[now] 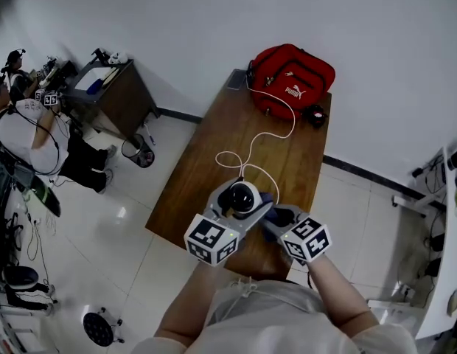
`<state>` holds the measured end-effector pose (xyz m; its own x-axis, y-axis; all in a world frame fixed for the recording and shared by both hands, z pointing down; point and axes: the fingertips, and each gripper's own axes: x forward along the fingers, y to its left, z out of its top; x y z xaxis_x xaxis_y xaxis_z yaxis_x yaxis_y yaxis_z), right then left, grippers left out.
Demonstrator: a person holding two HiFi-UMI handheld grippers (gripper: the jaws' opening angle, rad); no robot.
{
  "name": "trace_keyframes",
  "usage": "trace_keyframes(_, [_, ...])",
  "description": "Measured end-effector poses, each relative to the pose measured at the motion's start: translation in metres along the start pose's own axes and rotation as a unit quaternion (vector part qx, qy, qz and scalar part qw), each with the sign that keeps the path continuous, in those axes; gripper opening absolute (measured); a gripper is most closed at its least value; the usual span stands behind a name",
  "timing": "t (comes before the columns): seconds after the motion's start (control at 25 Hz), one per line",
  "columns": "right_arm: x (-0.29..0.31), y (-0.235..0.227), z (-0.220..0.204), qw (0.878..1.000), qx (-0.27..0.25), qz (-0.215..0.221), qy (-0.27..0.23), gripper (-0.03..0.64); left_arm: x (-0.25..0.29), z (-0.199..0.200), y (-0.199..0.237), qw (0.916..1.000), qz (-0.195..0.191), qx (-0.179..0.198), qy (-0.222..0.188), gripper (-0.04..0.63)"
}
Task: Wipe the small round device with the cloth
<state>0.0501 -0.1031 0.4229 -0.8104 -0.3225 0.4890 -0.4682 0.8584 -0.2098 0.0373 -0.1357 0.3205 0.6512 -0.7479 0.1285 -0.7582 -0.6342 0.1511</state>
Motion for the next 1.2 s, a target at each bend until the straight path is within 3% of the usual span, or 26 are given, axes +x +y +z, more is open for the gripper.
trace_keyframes(0.24, [-0.004,0.034,0.014,0.999,-0.045,0.004,-0.018,0.110,-0.001,0.001,0.001,0.9999,-0.014,-0.004,0.005,0.387])
trace_keyframes(0.64, [0.004,0.089,-0.003,0.995,-0.056,0.080,-0.007,0.109,-0.005,-0.008,0.002,0.9991,-0.032,-0.022,0.015,0.385])
trace_keyframes(0.72, [0.006,0.078,-0.010,0.997,-0.042,0.062,0.002,0.109,-0.007,-0.004,0.000,0.9988,-0.040,-0.024,0.012,0.385])
trace_keyframes(0.92, [0.007,0.020,-0.003,0.999,0.003,-0.036,-0.006,0.109,-0.015,0.014,-0.006,0.9985,-0.053,-0.012,0.004,0.387])
trace_keyframes(1.2, [0.013,0.035,0.034,0.997,-0.036,-0.026,-0.069,0.110,-0.020,0.021,-0.012,0.9975,-0.068,-0.020,-0.006,0.387])
